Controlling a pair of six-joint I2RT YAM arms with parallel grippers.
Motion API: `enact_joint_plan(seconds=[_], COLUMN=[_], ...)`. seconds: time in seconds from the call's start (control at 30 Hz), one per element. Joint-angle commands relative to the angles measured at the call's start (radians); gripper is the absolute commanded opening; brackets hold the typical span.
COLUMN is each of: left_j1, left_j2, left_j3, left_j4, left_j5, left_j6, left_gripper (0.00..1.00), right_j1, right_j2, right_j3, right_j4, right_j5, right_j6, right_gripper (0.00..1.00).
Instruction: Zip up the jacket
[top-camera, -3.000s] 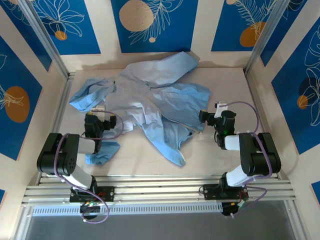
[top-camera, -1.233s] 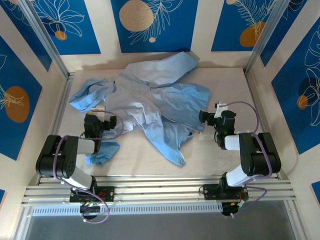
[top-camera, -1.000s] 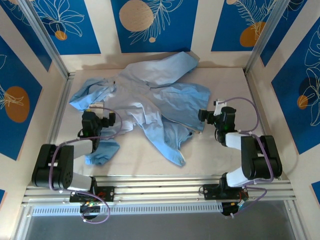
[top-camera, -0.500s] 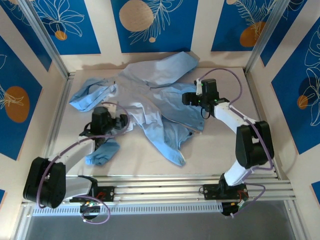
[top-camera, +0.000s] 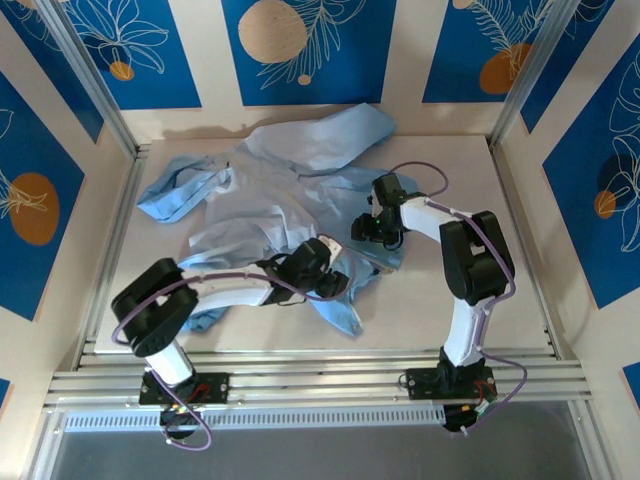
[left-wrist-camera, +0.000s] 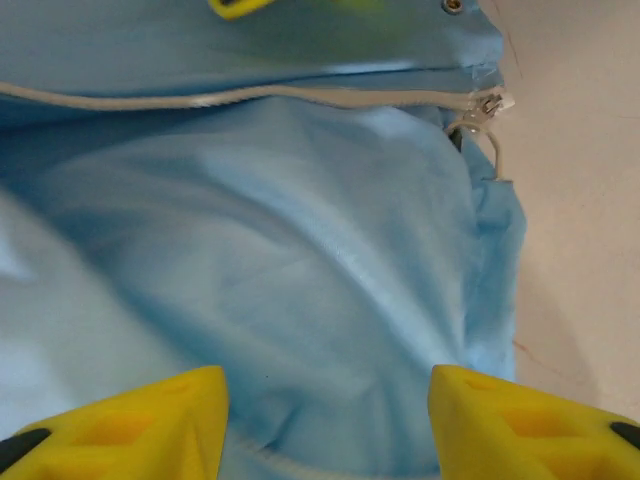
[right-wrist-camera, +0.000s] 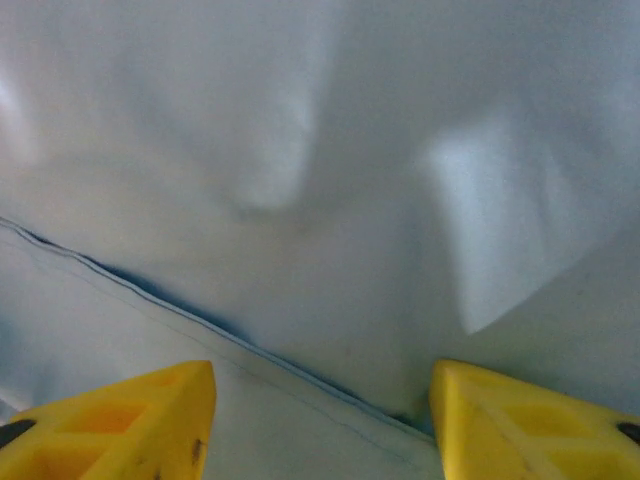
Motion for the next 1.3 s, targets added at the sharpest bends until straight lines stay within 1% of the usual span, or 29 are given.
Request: enact_joint_plan(seconds=[0.0,0.13,0.27,0.33,0.43,0.57,0.6,0.7,0.77,0.83,0.93,1.0,1.1,1.17,1.27], left_j1=[0.014,0.06,0.145,0.211,0.331,0.469,0.503,0.607,0.651,0.668,0.668,0.669,0.668,0.668,0.668], left_j2=[0.039,0.021,-0.037,-0.069,-0.091,-0.089,-0.082,-0.07,-0.093,-0.132,-0.199,-0.219,-0.244,-0.275,-0.312], left_j3=[0.009,-0.034,-0.114,-0.16,-0.187,-0.15,-0.135,-0.081,-0.043,-0.019,-0.005,-0.002,0.013,0.011,0.011], left_j4=[-0.082,-0.13,-0.171,-0.169,-0.18,-0.21,-0.216,-0.247,-0.283,-0.313,-0.345,-0.362,-0.41,-0.41,-0.386], left_j5=[-0.062,-0.036,-0.06,-0.05,-0.003,0.013,0.025,0.07,0.088,0.084,0.074,0.084,0.112,0.128,0.104], left_j6=[-0.136,-0.196,-0.223,-0.226,-0.194,-0.113,-0.102,-0.082,-0.061,-0.035,-0.001,0.011,0.011,0.002,0.0], left_gripper=[0.54,0.52,0.51,0.51,0.51,0.51,0.51,0.51,0.51,0.51,0.51,0.51,0.51,0.51,0.51], right_j1=[0.014,0.035,0.078,0.11,0.161,0.269,0.298,0.415,0.456,0.464,0.443,0.416,0.372,0.345,0.297], right_j2=[-0.039,-0.085,-0.111,-0.116,-0.106,-0.096,-0.09,-0.054,-0.043,-0.044,-0.031,0.006,0.118,0.21,0.356], right_j3=[-0.087,-0.166,-0.231,-0.244,-0.231,-0.176,-0.155,-0.02,0.057,0.119,0.232,0.322,0.507,0.637,0.837], right_j4=[-0.077,-0.074,-0.064,-0.062,-0.073,-0.077,-0.071,-0.155,-0.168,-0.167,-0.196,-0.224,-0.302,-0.363,-0.47], right_j5=[-0.047,-0.078,-0.091,-0.096,-0.141,-0.177,-0.193,-0.09,-0.088,-0.103,-0.1,-0.105,-0.106,-0.085,-0.048], right_j6=[0.045,0.05,0.058,0.066,0.078,0.115,0.104,0.061,0.044,0.033,-0.004,-0.035,-0.102,-0.145,-0.178], right_gripper=[0.55,0.51,0.46,0.44,0.39,0.38,0.37,0.36,0.36,0.37,0.4,0.42,0.44,0.46,0.46])
